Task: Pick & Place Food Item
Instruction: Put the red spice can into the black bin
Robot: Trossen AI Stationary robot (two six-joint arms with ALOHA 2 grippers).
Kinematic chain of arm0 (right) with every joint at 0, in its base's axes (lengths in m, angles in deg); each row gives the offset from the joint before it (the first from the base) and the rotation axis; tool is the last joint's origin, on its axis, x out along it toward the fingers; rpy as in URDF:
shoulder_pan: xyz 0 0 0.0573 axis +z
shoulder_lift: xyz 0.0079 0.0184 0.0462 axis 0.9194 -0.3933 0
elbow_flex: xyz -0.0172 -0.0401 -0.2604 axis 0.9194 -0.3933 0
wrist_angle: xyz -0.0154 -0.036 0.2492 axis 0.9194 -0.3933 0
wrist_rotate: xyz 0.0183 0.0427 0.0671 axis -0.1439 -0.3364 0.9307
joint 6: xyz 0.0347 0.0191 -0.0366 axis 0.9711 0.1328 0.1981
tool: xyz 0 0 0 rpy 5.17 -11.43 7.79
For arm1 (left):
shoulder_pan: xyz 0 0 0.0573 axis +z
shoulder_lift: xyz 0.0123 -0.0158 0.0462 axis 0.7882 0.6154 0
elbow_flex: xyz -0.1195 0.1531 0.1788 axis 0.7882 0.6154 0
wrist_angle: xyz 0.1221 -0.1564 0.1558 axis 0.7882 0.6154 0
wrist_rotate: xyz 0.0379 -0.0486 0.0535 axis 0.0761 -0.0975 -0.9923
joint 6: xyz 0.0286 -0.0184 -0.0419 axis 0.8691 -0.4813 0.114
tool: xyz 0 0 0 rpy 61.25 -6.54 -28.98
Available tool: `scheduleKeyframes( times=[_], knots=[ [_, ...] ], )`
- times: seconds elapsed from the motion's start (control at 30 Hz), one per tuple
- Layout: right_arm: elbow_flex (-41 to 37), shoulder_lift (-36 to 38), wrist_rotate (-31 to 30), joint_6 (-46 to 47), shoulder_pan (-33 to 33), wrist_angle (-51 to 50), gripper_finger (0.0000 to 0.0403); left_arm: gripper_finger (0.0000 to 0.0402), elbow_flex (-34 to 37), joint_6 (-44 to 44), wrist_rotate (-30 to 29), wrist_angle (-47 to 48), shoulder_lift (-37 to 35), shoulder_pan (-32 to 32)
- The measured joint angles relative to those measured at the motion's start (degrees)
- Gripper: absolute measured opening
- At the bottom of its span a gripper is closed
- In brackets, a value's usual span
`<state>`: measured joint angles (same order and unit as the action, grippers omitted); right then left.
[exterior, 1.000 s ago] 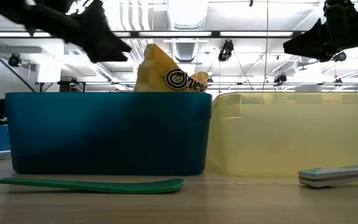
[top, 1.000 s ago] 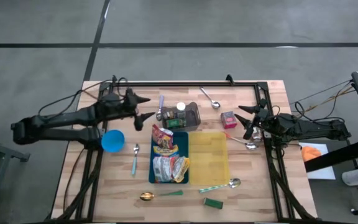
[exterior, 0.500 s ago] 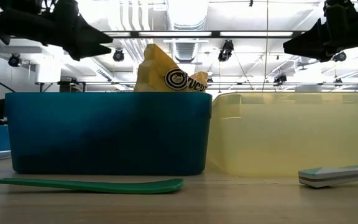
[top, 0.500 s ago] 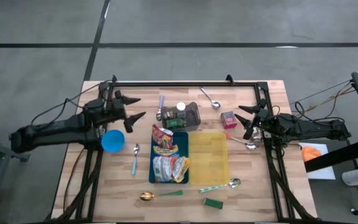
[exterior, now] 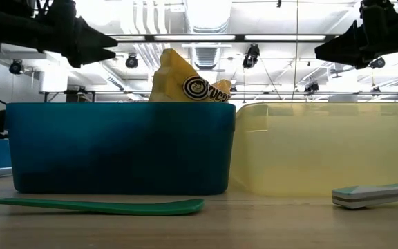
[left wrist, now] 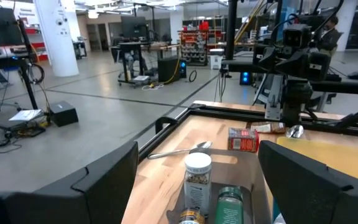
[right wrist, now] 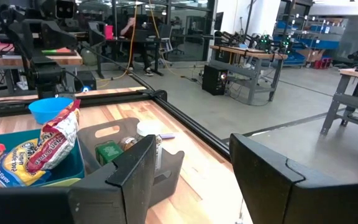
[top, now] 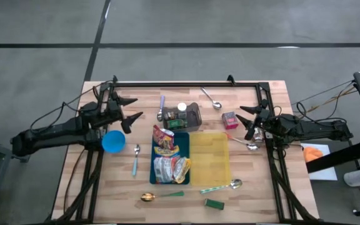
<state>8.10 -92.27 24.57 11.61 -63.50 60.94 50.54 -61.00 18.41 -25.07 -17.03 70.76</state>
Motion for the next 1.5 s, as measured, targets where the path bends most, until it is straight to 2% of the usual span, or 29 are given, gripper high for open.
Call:
scheduleKeyframes(
  times=[0.23, 0.47, 1.5],
  knots=[
    [0.0, 0.0, 0.0, 0.0, 0.0, 0.0, 0.0199, 0.0336, 0.0, 0.5, 1.7, 0.1, 0.0, 0.0],
    [0.0, 0.0, 0.0, 0.0, 0.0, 0.0, 0.0199, 0.0336, 0.0, -1.9, 1.7, 0.3, 0.0, 0.0],
    [0.0, 0.0, 0.0, 0.0, 0.0, 0.0, 0.0199, 0.0336, 0.0, -2.2, 1.7, 1.9, 0.0, 0.0]
  ],
)
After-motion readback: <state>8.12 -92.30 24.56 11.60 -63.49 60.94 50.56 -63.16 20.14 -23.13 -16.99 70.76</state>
